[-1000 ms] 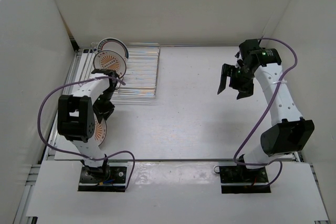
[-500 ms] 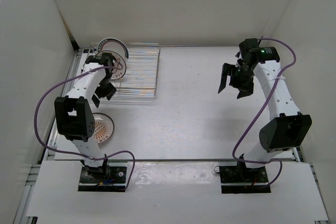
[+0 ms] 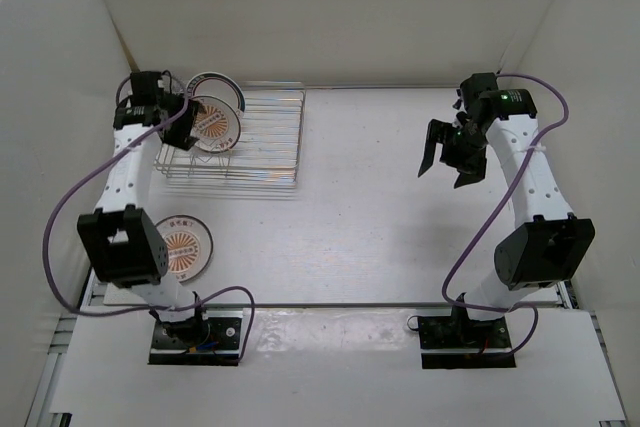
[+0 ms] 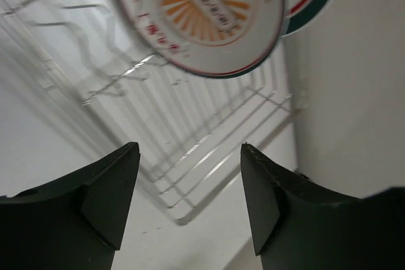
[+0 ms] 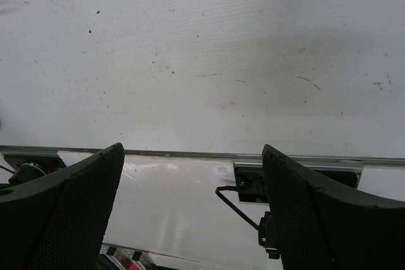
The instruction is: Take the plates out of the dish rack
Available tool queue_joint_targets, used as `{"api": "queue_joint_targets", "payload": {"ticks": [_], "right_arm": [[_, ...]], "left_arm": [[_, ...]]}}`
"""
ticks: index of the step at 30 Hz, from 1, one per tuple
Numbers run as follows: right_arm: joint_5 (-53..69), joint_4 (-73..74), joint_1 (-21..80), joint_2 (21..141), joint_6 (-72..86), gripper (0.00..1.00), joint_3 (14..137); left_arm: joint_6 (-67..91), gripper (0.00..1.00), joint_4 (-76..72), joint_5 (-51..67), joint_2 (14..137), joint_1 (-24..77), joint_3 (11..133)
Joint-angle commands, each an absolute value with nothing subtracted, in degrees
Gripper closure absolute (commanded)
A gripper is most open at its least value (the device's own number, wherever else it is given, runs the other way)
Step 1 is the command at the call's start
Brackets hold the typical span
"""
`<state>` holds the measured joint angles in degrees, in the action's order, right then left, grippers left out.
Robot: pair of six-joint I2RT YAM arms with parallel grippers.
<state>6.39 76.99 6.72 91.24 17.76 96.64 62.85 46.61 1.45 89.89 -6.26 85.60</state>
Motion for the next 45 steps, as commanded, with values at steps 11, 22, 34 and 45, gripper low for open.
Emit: {"api": "queue_joint_targets", "payload": {"ticks": [11,22,34,45], "right_arm": [[7.1,91.7,3.7,92.1,18.0,0.10,98.5],[7.9,91.1,1.8,91.3,18.4,0.10,96.9],[8.7,91.3,1.4,91.3,18.2,0.10,96.6],[9.1,91.3,1.4,91.6,18.1,0.10,96.6]], "left_arm": [[74.4,0.28,34.2,10.0,115.7,-5.9,111.9],[71.5,0.36,37.6,10.4,117.0,-7.6,109.6],[68.8,0.54,38.8,15.6,116.5,-9.5,104.8],[70.1,0.28,37.9,14.2,118.0,-10.4,107.8]]}}
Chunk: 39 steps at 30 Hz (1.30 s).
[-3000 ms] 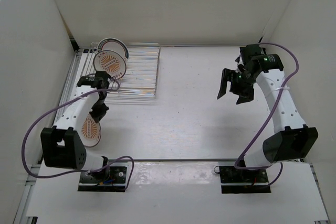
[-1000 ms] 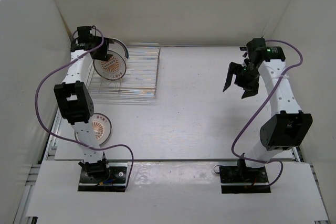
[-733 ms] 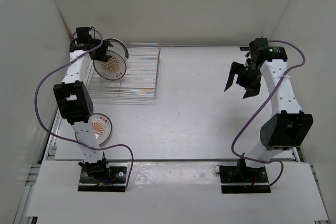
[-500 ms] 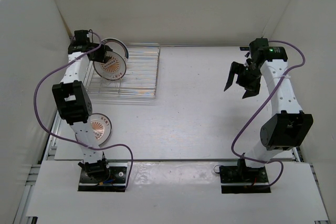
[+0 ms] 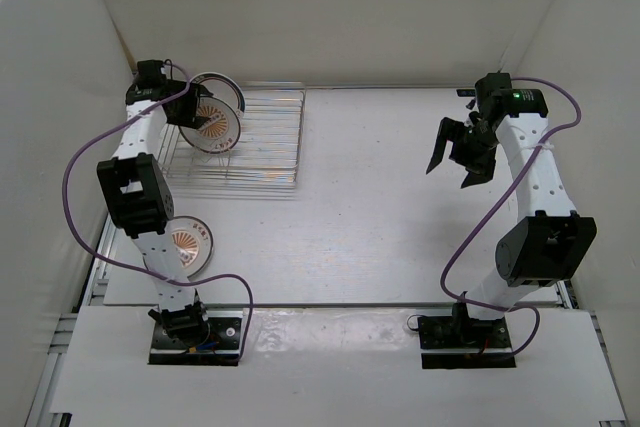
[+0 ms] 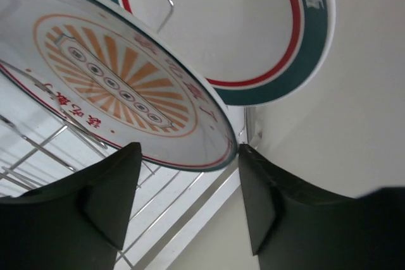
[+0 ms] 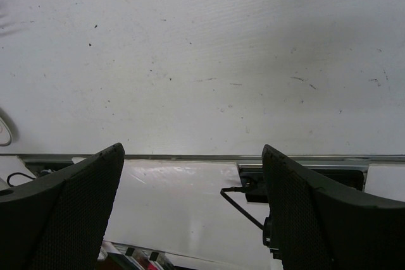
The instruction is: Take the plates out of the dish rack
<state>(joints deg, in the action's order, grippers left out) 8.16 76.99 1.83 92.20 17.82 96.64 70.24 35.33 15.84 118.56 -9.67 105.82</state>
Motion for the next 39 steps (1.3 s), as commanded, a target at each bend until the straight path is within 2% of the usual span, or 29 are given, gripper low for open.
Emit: {"api": "queue_joint_targets", "payload": {"ticks": [1,9,12,16,22,25,29,37,39], "right_arm": [[9.2,91.1,1.5,91.8,18.1,0.10,96.6],[9.6,91.1,1.2,92.3,17.9,0.10,96.7],[9.9,90.9,1.3,92.5,17.9,0.10,96.7],[10.1,90.8,1.2,92.8,18.0,0.10,96.6],[10.5,90.8,1.1,92.9,18.1,0.10,96.5],[10.7,90.7,1.1,93.3,18.0,0.10,96.6],[11.1,90.6,1.1,93.4,18.0,0.10,96.7],[11.8,90.5,1.0,93.2,18.0,0.10,96.2],[11.8,90.5,1.1,93.2,17.9,0.10,96.2]], "left_arm": [[70.4,0.26,38.0,13.8,118.0,-10.5,107.9],[71.8,0.24,38.7,14.3,119.9,-10.9,108.6],[72.0,0.29,38.9,14.9,120.1,-11.0,108.3],[71.9,0.48,38.6,15.6,119.9,-11.2,106.6],[72.2,0.68,37.6,16.5,118.0,-12.1,104.0],[73.6,0.73,36.5,17.3,116.1,-12.6,101.4],[76.0,0.86,35.9,19.1,113.3,-13.5,99.5],[79.5,1.00,35.2,22.4,109.2,-13.9,98.3],[80.0,1.00,33.5,22.6,108.1,-14.0,98.9]]}}
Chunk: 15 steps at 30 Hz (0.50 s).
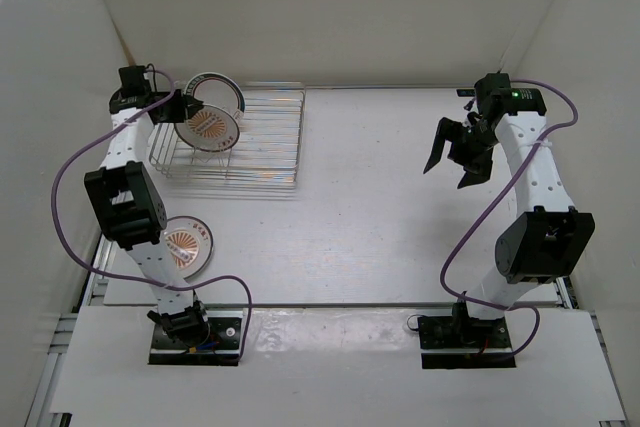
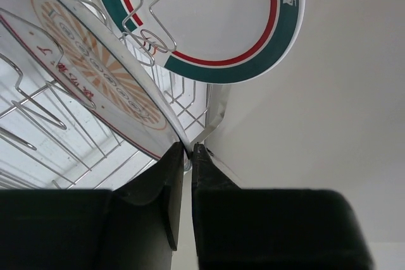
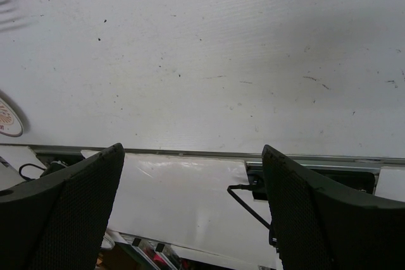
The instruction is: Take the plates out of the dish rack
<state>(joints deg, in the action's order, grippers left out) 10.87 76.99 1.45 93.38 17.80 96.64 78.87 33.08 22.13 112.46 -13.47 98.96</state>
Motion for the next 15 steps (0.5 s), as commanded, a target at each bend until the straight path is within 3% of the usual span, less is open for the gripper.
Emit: {"api": "queue_joint_targets", "payload": {"ticks": [1,9,15], "right_arm": [[12.0,90.8,1.1,92.9,17.8,0.10,96.1],[13.3,90.5,1.1,92.6,17.8,0.10,95.0],[14.3,90.4,1.3,91.6,17.7,0.10,93.7]], "left_arm": [[80.5,1.00,32.8,22.2,107.8,-14.0,99.6],[82.9,1.00,30.0,22.2,105.2,-14.3,108.8],[82.2,1.00,32.0,21.3,100.5,-14.5,107.0]]}}
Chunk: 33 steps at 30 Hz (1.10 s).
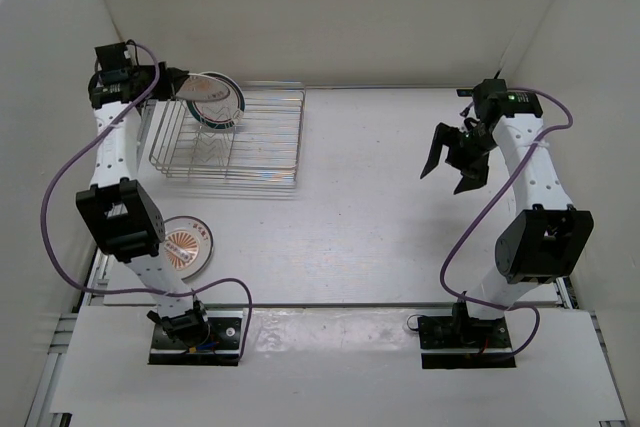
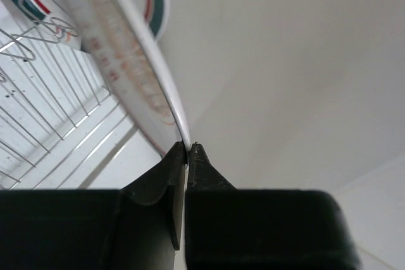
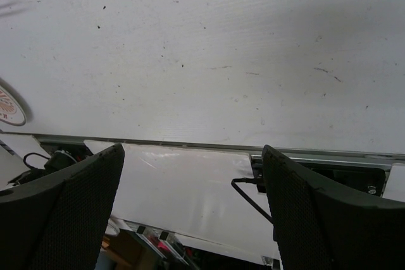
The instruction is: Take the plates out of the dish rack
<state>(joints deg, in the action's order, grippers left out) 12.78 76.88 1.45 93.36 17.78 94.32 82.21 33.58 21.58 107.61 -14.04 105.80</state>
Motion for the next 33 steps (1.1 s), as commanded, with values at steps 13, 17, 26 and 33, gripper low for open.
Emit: {"api": "queue_joint_targets", "payload": {"ticks": [13,17,26,33], "right_arm": [[16.3,90.4,1.5,88.1,17.5,0.10,89.0],[17.1,89.7,1.5,86.5,17.8,0.10,86.2],[17.8,89.0,2.2,82.5,18.1,0.10,79.6],[14.5,90.4,5.2,81.0,17.5,0.10,80.2]], "left_arm": [[70.3,1.00,48.6,20.5,94.0,-13.5,116.3],[59.7,1.00,63.6,15.7,90.1,-11.4,122.4],[54.4,1.00,90.8,2.1,69.7,-9.8,102.4],[52.1,1.00,95.5,-10.6,62.0,-9.7,82.3]]}}
